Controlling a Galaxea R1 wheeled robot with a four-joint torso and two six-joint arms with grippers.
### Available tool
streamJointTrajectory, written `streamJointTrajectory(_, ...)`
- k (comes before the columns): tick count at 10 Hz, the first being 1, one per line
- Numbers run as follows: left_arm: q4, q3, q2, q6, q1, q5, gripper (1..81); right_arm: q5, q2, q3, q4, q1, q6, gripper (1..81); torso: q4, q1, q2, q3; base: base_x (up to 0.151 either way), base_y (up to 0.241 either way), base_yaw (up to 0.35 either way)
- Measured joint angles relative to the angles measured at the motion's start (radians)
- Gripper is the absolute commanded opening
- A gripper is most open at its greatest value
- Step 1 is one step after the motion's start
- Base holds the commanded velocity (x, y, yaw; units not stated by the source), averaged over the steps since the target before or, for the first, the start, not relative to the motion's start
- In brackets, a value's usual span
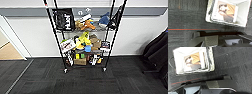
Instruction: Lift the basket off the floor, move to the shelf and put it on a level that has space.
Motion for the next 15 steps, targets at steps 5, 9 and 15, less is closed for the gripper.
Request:
streamJointTrajectory(5, 0.000, -0.013, 0.040, 0.000, -0.059, 0.045, 81.1, -0.003, 0.014, 0.001, 0.013, 0.021, 0.000, 81.1, 0.000, 0.106, -0.169, -0.006, 0.000, 0.000, 0.000)
streamJointTrajectory(9, 0.000, -0.016, 0.041, -0.004, -0.095, 0.075, 81.1, -0.012, 0.018, 0.003, 0.033, 0.055, 0.000, 81.1, 0.000, 0.192, -0.307, -0.006, 0.000, 0.000, 0.000)
streamJointTrajectory(15, 0.000, -0.044, 0.055, -0.005, -0.109, 0.087, 81.1, -0.031, -0.005, 0.004, 0.054, 0.095, 0.000, 81.1, 0.000, 0.308, -0.494, -0.123, 0.000, 0.000, 0.000)
